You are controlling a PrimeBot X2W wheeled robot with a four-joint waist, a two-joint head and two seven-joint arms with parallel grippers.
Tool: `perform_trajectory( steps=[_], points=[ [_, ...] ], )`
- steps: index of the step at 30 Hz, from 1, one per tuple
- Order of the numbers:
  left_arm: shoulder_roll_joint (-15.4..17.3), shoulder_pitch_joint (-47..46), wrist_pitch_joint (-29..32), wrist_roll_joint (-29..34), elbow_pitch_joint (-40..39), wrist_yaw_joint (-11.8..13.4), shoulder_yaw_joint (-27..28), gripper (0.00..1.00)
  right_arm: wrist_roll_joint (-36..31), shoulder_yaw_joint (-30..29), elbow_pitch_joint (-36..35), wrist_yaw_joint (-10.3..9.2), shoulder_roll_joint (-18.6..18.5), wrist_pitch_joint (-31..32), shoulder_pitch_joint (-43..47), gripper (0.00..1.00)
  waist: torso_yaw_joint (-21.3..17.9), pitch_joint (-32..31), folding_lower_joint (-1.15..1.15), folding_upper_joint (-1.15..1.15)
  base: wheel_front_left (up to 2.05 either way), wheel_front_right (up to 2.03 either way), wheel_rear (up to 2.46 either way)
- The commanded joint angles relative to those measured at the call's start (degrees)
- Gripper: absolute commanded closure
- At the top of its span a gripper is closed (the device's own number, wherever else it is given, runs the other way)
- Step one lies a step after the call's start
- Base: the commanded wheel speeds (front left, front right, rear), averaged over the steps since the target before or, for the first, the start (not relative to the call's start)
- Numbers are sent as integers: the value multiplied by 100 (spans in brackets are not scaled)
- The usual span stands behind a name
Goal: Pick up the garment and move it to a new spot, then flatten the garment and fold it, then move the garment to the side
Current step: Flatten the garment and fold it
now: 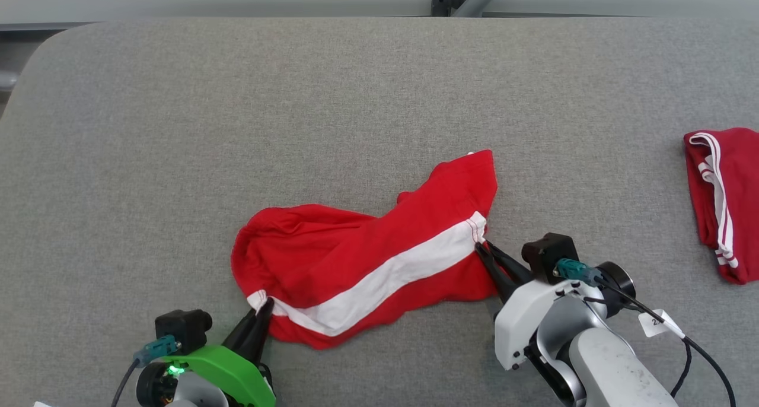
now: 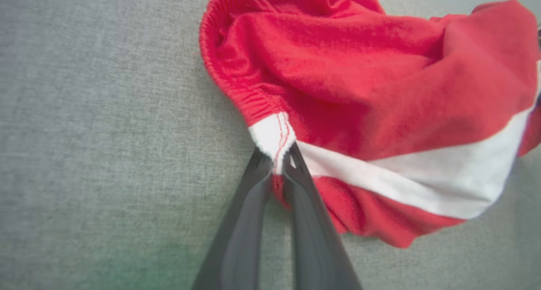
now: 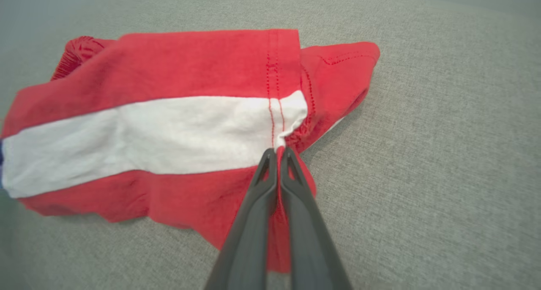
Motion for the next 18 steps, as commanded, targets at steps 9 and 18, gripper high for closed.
perform_trajectory(
  steps=[9, 18],
  points=[
    [235, 309, -107, -159, -524, 165, 178, 100, 55, -226, -269, -9, -1, -102, 365, 100, -132, -187, 0, 0, 0, 0, 0],
    [553, 1039, 51, -309, -2097, 552, 366, 100, 184, -715, -1086, -9, 25, -140, 925, 100, -290, -421, 0, 0, 0, 0, 0]
  ],
)
